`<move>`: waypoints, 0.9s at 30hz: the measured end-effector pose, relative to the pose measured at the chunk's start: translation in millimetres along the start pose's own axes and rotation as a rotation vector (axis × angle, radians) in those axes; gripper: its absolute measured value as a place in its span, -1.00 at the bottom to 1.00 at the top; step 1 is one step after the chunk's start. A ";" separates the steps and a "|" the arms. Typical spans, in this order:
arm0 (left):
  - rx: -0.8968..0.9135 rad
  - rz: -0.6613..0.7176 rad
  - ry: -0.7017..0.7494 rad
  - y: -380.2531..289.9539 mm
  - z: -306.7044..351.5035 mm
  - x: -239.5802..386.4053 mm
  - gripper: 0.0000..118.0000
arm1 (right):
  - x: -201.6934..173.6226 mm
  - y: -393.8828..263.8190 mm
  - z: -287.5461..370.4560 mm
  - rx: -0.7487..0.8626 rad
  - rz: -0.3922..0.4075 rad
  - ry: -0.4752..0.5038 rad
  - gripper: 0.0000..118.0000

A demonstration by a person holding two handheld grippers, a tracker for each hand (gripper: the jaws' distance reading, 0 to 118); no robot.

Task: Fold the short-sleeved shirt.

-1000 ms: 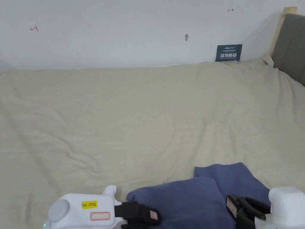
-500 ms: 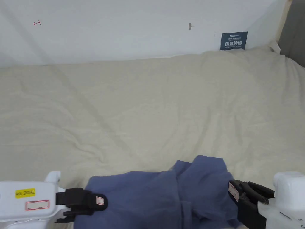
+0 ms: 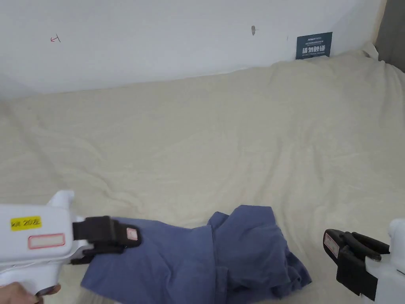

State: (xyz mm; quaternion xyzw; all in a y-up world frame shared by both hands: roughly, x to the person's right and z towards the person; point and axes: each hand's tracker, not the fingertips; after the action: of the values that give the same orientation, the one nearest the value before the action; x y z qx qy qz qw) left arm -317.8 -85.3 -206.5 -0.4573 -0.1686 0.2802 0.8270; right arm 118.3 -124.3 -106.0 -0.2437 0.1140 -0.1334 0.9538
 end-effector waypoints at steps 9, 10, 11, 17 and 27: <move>-0.188 -0.210 -0.063 -1.4 -117.2 143.3 -0.74 | 35.6 1.8 20.4 0.042 -0.082 -0.010 -1.00; -0.208 -0.217 -0.068 0.0 -134.1 149.6 -0.74 | 39.7 1.0 23.0 0.047 -0.087 -0.021 -1.00; -0.236 -0.219 -0.064 -0.7 -151.2 157.5 -0.74 | 44.4 -0.1 24.9 0.048 -0.093 -0.029 -1.00; -0.361 -0.229 -0.036 -13.8 -216.2 177.2 -0.64 | 67.6 -5.7 35.3 0.056 -0.182 -0.056 -1.00; -0.246 -0.280 -0.090 -3.7 -172.8 179.9 1.00 | 69.1 -4.2 35.6 0.046 -0.185 -0.056 -1.00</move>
State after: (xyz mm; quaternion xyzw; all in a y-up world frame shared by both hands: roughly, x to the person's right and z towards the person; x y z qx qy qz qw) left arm -82.8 -90.1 -290.0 -0.5141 -0.3005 0.1597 0.7873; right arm 192.4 -133.8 -84.0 -0.2348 0.0610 -0.2166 0.9456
